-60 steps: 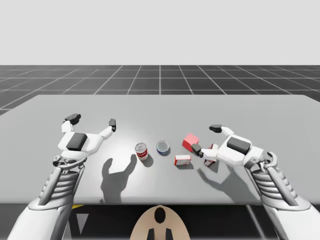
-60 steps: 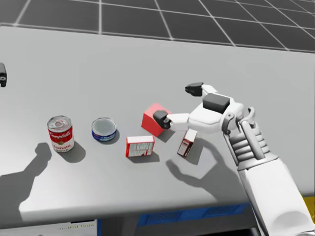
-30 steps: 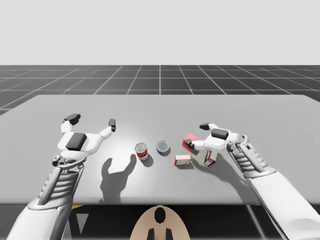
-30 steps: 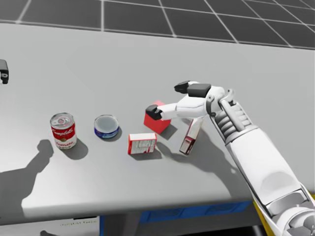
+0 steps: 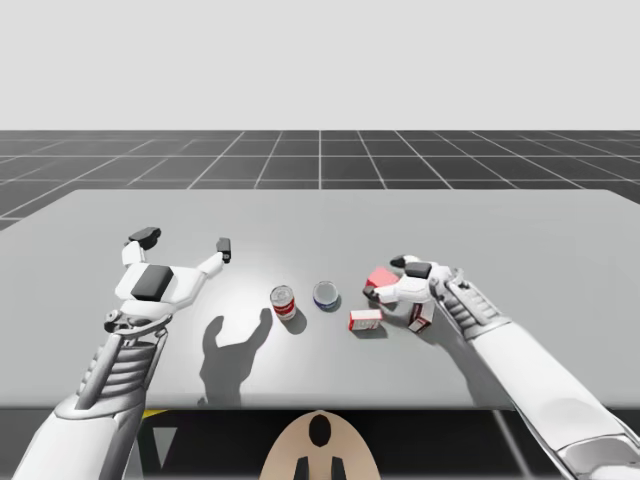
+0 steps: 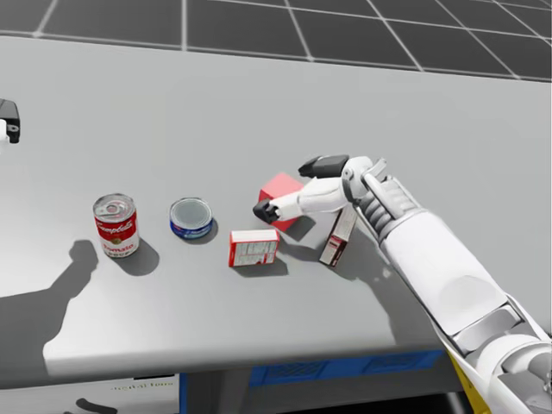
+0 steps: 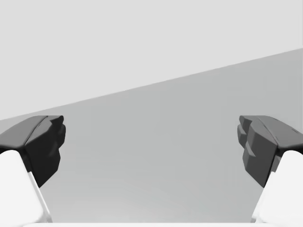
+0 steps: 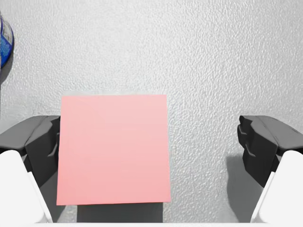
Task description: Find the red cube and pick it up.
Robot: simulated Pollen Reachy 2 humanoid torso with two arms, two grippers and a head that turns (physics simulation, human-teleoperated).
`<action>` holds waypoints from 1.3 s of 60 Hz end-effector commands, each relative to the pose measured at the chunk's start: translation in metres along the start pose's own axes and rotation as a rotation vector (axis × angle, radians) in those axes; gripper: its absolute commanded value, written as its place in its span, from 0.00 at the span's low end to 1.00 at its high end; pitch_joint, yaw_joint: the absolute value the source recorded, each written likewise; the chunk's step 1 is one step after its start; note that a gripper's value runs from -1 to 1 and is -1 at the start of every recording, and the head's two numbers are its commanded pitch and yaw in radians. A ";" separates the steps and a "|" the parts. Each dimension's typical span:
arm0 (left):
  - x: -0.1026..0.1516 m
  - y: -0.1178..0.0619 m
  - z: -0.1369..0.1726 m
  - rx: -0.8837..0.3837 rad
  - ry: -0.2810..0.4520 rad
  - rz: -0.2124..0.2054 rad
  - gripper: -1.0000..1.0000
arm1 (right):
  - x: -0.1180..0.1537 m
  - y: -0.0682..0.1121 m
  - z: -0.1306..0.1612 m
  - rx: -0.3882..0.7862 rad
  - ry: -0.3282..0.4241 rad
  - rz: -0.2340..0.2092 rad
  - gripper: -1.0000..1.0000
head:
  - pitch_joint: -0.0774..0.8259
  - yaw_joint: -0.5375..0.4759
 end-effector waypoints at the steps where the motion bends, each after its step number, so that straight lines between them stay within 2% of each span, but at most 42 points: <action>1: 0.000 0.000 0.000 0.000 0.000 0.000 0.00 | -0.004 -0.003 -0.014 0.075 0.103 0.048 0.00 | 0.82 0.31; 14: 0.000 0.000 0.000 0.000 -0.001 -0.001 0.00 | -0.008 -0.003 -0.024 0.085 0.115 0.063 0.00 | 0.82 0.31; 16: 0.000 0.000 0.000 0.000 -0.001 -0.001 0.00 | -0.008 -0.003 -0.025 0.084 0.116 0.059 0.03 | 0.82 0.31; 18: 0.000 0.000 0.000 0.000 -0.001 -0.001 0.00 | -0.009 -0.003 -0.025 0.077 0.112 0.081 0.12 | 0.82 0.31; 19: 0.000 0.000 0.000 0.000 -0.001 -0.001 0.00 | -0.010 -0.003 -0.026 0.071 0.111 0.093 0.21 | 0.82 0.31; 21: 0.000 0.000 0.000 0.000 -0.001 -0.001 0.00 | -0.010 -0.002 -0.026 0.061 0.108 0.102 0.31 | 0.82 0.31; 22: 0.000 0.000 0.000 0.000 -0.001 -0.001 0.00 | -0.011 -0.002 -0.026 0.044 0.101 0.119 0.51 | 0.82 0.31; 23: 0.000 0.000 0.000 0.000 -0.001 -0.001 0.00 | -0.011 -0.002 -0.026 0.039 0.100 0.124 0.57 | 0.82 0.31; 24: 0.000 0.000 0.000 0.000 -0.001 -0.001 0.00 | -0.011 -0.002 -0.026 0.036 0.099 0.129 0.68 | 0.82 0.31; 26: 0.000 0.000 0.000 -0.001 0.000 -0.001 0.00 | -0.011 -0.002 -0.026 0.037 0.099 0.130 0.79 | 0.81 0.31; 27: 0.000 0.000 0.000 -0.001 0.000 -0.001 0.00 | -0.011 -0.002 -0.025 0.031 0.096 0.130 0.91 | 0.81 0.31; 31: 0.000 0.000 0.000 0.000 0.000 -0.002 0.00 | -0.011 -0.001 -0.024 0.017 0.091 0.143 0.99 | 0.80 0.31; 43: 0.000 -0.001 0.000 -0.002 0.001 -0.004 0.00 | -0.013 -0.001 -0.021 0.014 0.081 0.145 1.00 | 0.71 0.31; 48: 0.000 -0.001 0.000 -0.003 0.002 -0.006 0.00 | -0.014 -0.001 -0.021 0.020 0.079 0.137 1.00 | 0.60 0.31; 57: 0.000 -0.001 0.000 -0.002 0.004 -0.006 0.00 | -0.015 0.000 -0.021 0.031 0.082 0.132 1.00 | 0.47 0.30; 65: 0.000 -0.001 0.000 -0.002 0.004 -0.004 0.00 | -0.013 0.001 -0.020 0.035 0.075 0.135 1.00 | 0.42 0.29; 72: 0.000 0.000 0.000 0.001 0.005 -0.001 0.00 | 0.005 -0.002 -0.005 0.024 0.018 0.138 1.00 | 0.42 0.29; 78: 0.000 0.001 -0.001 0.001 0.005 0.000 0.00 | 0.034 -0.004 0.023 -0.012 -0.065 0.147 1.00 | 0.42 0.29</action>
